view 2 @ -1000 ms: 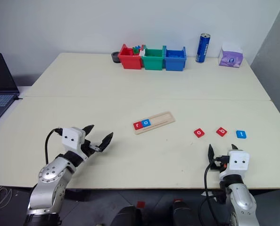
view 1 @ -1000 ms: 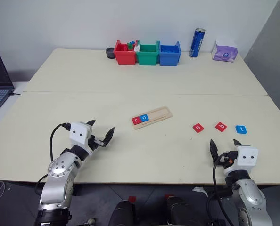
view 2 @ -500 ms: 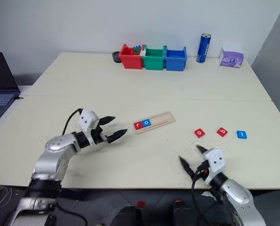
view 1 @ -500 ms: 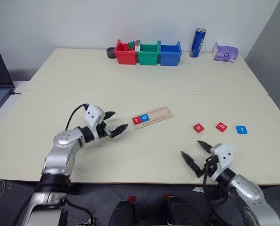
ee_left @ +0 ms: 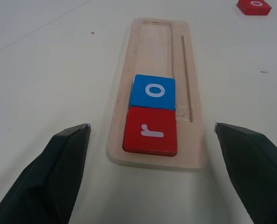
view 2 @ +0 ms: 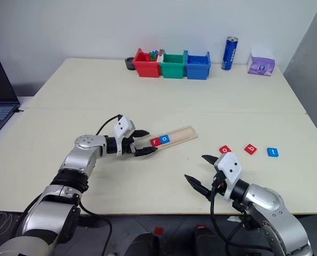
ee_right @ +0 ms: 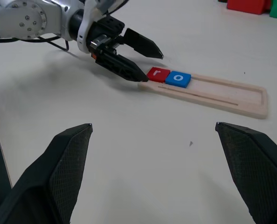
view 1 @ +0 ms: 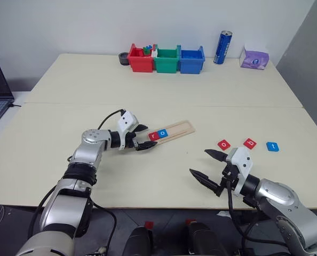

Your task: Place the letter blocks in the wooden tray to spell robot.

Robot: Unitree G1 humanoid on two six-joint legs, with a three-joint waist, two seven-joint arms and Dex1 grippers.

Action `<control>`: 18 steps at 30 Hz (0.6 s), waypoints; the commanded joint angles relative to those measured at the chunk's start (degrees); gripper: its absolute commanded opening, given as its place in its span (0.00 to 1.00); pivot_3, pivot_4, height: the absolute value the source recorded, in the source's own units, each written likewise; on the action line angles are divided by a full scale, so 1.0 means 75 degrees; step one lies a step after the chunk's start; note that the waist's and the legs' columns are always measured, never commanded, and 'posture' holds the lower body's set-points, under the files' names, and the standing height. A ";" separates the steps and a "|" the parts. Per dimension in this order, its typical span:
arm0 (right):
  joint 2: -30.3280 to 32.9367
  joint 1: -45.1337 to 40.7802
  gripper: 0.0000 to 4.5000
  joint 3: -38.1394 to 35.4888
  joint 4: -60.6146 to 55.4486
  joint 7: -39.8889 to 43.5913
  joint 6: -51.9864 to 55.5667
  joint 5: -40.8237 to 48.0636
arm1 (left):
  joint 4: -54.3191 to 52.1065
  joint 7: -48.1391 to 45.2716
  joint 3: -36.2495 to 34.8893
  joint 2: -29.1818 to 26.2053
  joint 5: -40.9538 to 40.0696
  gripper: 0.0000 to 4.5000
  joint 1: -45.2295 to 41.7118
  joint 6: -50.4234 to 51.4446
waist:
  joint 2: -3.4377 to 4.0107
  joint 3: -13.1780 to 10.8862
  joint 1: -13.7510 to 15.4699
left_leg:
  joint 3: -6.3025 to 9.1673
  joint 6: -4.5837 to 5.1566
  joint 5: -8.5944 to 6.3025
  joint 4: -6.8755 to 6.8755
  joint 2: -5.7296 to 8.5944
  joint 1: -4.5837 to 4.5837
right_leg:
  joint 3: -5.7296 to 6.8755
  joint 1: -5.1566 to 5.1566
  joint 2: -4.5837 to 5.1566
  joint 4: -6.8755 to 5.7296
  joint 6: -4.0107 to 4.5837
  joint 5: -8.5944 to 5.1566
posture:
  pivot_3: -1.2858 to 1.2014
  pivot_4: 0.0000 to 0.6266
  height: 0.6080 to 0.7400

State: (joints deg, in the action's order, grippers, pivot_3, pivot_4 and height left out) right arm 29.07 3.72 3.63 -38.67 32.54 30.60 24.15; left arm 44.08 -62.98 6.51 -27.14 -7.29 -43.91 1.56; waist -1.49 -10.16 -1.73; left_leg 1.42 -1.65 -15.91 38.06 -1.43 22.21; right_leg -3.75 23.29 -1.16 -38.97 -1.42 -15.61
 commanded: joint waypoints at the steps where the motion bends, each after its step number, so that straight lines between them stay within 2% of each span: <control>1: -0.0032 -0.0037 1.00 0.0020 -0.0361 -0.0055 0.0053 0.0150 | 0.0270 -0.0084 0.0054 0.0026 0.0231 1.00 -0.0282 -0.0344 | 0.0000 0.0000 -0.0002 | 0.0000 0.0000 0.0000 0.0000 0.0000 0.0000 | 0.0000 0.0000 0.0000 0.0000 0.0000 0.0000 | 0.52 0.24 1.00; 18: -0.0048 -0.0022 1.00 0.0157 -0.0583 -0.0095 0.0151 0.0118 | 0.1478 -0.0158 0.0390 0.0275 0.1059 1.00 -0.0824 -0.1153 | -0.0008 0.0004 0.0016 | 0.0006 0.0000 0.0000 0.0012 0.0001 0.0002 | 0.0007 -0.0004 0.0004 -0.0005 -0.0001 0.0000 | 0.52 0.24 1.00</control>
State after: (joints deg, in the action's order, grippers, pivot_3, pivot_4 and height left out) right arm 28.66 3.60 4.76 -40.31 32.06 31.86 24.17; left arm 54.07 -64.39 8.57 -25.56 -0.86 -49.27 -6.78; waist -1.56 -10.13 -1.61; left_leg 1.46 -1.65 -15.90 38.15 -1.42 22.22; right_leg -3.70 23.25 -1.13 -39.01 -1.43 -15.60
